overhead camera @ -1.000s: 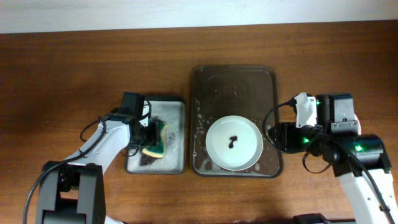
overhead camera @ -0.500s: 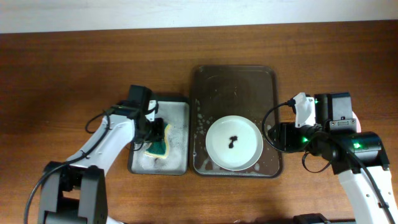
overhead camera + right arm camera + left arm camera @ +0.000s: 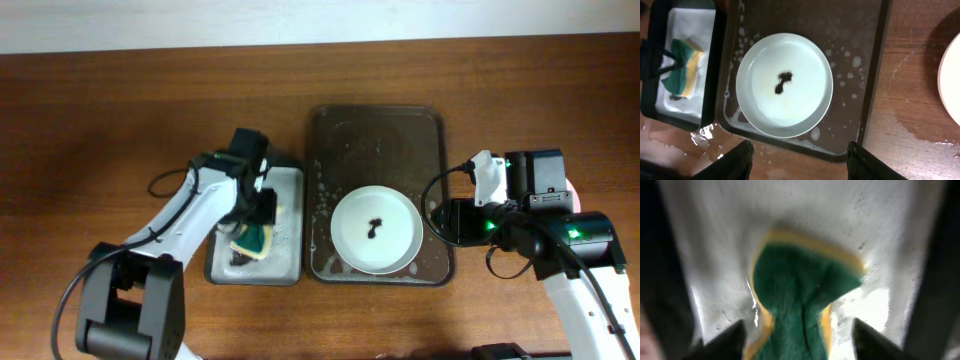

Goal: Clean dirty plates on tray and stack at the side
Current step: 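Dip the sponge in the soapy tray with the left gripper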

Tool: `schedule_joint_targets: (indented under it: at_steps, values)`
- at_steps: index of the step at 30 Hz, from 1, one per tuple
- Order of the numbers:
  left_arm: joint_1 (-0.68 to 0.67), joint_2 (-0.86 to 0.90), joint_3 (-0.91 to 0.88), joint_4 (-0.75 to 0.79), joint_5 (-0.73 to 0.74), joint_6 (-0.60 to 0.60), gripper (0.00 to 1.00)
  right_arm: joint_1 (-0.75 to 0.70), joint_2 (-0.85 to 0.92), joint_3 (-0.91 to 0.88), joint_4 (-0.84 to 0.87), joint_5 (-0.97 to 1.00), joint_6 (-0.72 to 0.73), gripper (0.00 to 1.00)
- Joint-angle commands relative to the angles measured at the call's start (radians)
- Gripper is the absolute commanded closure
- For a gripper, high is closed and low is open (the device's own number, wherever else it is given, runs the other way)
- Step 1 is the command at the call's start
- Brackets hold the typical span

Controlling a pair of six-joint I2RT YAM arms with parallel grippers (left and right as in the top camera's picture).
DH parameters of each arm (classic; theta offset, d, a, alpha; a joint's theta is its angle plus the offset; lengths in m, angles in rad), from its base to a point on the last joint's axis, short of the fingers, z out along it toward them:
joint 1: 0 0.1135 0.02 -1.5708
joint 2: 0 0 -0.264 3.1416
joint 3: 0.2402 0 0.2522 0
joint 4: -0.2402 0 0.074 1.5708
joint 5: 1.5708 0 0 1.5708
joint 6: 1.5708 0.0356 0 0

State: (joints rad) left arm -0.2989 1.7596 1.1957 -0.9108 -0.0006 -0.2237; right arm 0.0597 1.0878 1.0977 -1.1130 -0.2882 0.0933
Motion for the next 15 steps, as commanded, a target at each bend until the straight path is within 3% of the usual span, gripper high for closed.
schedule_joint_targets:
  at_steps: [1,5,8,9,10,12,15]
  values:
    - [0.000,-0.023,0.105,-0.082,0.016,0.005,0.27,0.006,0.002,0.008,0.000,0.005,-0.008,0.39]
    - [0.000,-0.021,0.028,-0.147,0.076,0.005,0.64,0.006,0.002,0.008,0.001,0.005,-0.008,0.39]
    - [0.000,-0.021,-0.143,-0.009,0.075,0.005,0.68,0.006,0.002,0.008,0.001,0.005,-0.008,0.39]
    - [0.000,-0.021,-0.211,0.063,0.076,-0.001,0.90,0.006,0.002,0.008,0.002,0.005,-0.008,0.39]
    - [0.000,-0.021,-0.244,0.102,0.076,-0.015,0.97,0.006,0.002,0.008,0.001,0.005,-0.008,0.39]
    - [0.001,-0.021,-0.303,0.196,0.076,-0.057,1.00,0.006,0.002,0.008,0.002,0.005,-0.008,0.39]
    - [0.001,-0.022,-0.241,0.188,0.096,-0.079,1.00,0.006,0.002,0.008,0.001,0.005,-0.008,0.39]
